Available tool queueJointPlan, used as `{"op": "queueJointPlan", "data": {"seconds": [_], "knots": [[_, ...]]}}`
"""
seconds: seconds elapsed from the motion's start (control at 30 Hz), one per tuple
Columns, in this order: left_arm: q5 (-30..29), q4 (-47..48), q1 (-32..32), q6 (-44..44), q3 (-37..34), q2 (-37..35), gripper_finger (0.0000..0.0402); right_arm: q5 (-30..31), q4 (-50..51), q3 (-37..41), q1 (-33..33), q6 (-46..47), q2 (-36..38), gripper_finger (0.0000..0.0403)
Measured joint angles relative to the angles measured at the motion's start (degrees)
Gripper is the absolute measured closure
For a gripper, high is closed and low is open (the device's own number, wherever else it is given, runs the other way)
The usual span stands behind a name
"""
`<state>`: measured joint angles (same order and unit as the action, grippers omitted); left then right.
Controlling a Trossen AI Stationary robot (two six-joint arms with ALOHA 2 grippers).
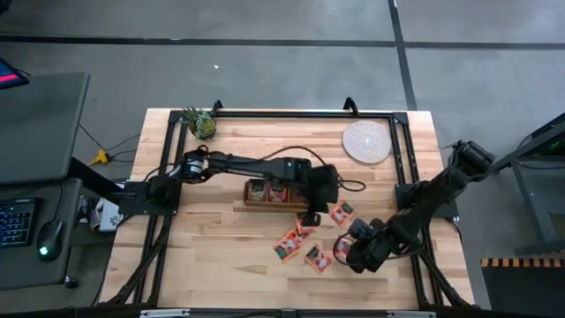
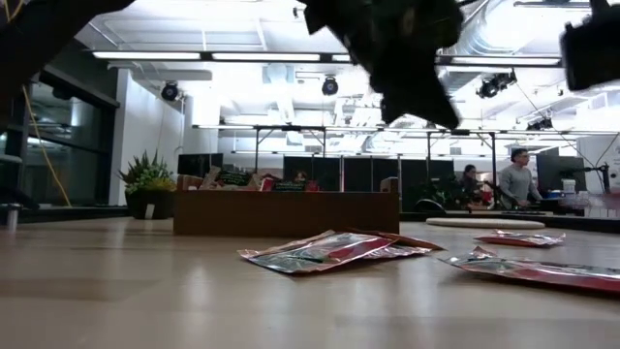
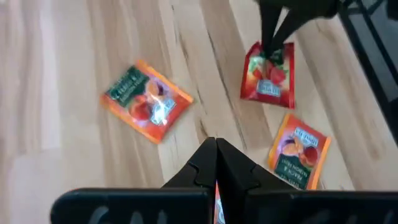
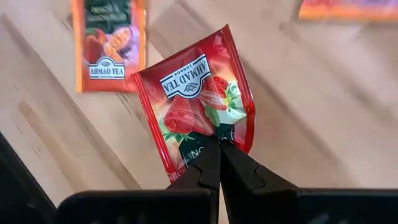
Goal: Pick & Place Tea
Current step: Put the red tea bag into the middle section of the brown wooden organizer
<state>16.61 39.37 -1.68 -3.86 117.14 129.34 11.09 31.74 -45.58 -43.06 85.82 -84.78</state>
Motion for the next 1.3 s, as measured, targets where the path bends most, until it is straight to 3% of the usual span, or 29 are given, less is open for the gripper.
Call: {"op": "queueJointPlan", "data": {"seconds": [0.2, 0.27, 0.37, 0.47, 0.7, 0.93, 1.13, 1.3], "knots": [[0.12, 8.67, 1.86, -2.03, 0.14, -5.72, 0.0401, 0.49, 9.73, -2.55, 4.83, -17.72, 6.79, 0.0402], [-0.18, 15.4, 2.38, -2.38, -0.52, -8.01, 0.0401, 1.36, 15.24, -6.06, 7.04, -24.78, 7.77, 0.0403], [-0.57, 14.09, 3.42, -2.47, -0.43, -9.07, 0.0401, 3.32, 25.24, -13.06, 10.75, -34.58, 7.89, 0.0403], [-0.7, 18.63, 4.1, -2.38, -1.04, -11.29, 0.0401, 6.17, 32.97, -20.36, 14.44, -44.48, 7.12, 0.0403], [-0.83, 19.14, 5.76, -2.12, -0.83, -14.51, 0.0401, 12.73, 47.03, -37.26, 20.95, -65.05, 1.03, 0.0403], [-0.79, 18.96, 9.28, -1.9, -0.48, -18.54, 0.0401, 16.12, 58.21, -50.64, 22.96, -79.78, -9.55, 0.0403], [3.66, 20.27, 11.49, -1.66, -0.53, -20.98, 0.0401, 19.03, 58.19, -57.02, 23.18, -87.67, -16.71, 0.0403], [11.68, 21.52, 11.44, -1.53, -0.78, -21.0, 0.0401, 22.4, 58.22, -58.62, 24.14, -90.86, -19.03, 0.0403]]}}
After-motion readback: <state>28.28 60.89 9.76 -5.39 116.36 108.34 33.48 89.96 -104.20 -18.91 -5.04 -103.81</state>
